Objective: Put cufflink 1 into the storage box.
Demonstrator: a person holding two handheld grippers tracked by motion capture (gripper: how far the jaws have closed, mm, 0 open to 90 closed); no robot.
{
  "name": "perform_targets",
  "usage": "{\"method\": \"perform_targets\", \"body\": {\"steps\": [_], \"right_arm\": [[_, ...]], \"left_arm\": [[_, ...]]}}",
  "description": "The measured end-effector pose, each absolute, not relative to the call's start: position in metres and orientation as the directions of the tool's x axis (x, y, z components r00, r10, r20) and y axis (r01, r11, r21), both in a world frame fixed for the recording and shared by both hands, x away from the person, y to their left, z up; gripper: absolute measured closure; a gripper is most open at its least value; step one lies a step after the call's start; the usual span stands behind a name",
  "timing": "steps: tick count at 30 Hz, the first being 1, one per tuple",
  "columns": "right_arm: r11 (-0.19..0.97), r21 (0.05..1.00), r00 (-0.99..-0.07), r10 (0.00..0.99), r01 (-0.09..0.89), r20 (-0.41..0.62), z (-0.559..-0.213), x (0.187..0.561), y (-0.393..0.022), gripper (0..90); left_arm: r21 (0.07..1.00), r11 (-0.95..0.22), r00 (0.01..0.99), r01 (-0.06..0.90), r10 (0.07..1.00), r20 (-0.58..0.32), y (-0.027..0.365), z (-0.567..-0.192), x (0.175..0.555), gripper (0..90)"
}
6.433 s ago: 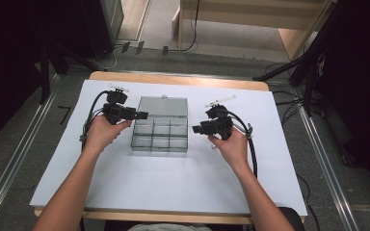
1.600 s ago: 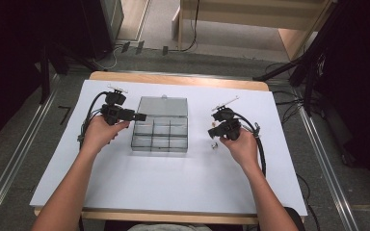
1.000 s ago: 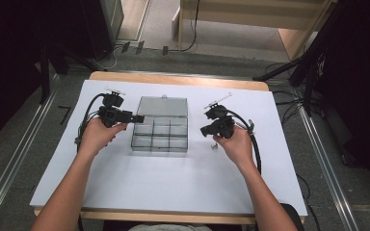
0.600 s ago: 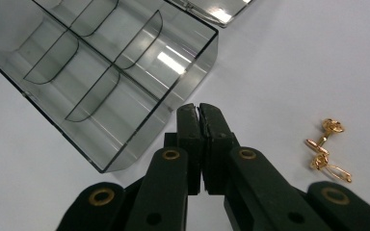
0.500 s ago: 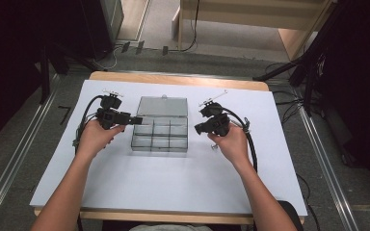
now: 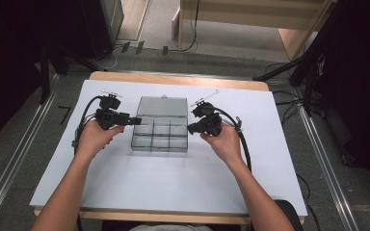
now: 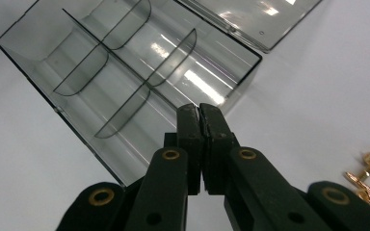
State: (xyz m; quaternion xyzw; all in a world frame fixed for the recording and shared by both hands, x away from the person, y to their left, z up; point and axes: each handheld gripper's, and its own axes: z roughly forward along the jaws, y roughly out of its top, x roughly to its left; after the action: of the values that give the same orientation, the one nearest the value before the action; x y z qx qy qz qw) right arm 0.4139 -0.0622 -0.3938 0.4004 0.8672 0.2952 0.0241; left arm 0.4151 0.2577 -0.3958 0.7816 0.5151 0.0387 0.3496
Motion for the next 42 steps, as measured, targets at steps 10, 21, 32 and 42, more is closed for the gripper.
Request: {"method": "perform_targets", "body": {"steps": [10, 21, 32, 42], "right_arm": [[0.526, 0.523, -0.696, 0.69, 0.671, 0.198, -0.399, 0.413, -0.044, 89.6], [0.54, 0.511, -0.705, 0.68, 0.669, 0.204, -0.408, 0.416, -0.032, 89.6], [0.551, 0.491, -0.704, 0.679, 0.675, 0.207, -0.421, 0.421, -0.028, 89.5], [0.56, 0.495, -0.715, 0.67, 0.664, 0.201, -0.427, 0.416, -0.023, 89.5]], "left_arm": [[0.588, -0.214, 0.458, 0.78, 0.835, -0.305, 0.259, -0.396, 0.416, 34.9], [0.589, -0.216, 0.46, 0.779, 0.835, -0.302, 0.26, -0.396, 0.416, 34.9], [0.586, -0.217, 0.459, 0.78, 0.835, -0.302, 0.261, -0.396, 0.416, 34.9], [0.585, -0.219, 0.459, 0.781, 0.836, -0.3, 0.261, -0.397, 0.416, 34.9]]}}
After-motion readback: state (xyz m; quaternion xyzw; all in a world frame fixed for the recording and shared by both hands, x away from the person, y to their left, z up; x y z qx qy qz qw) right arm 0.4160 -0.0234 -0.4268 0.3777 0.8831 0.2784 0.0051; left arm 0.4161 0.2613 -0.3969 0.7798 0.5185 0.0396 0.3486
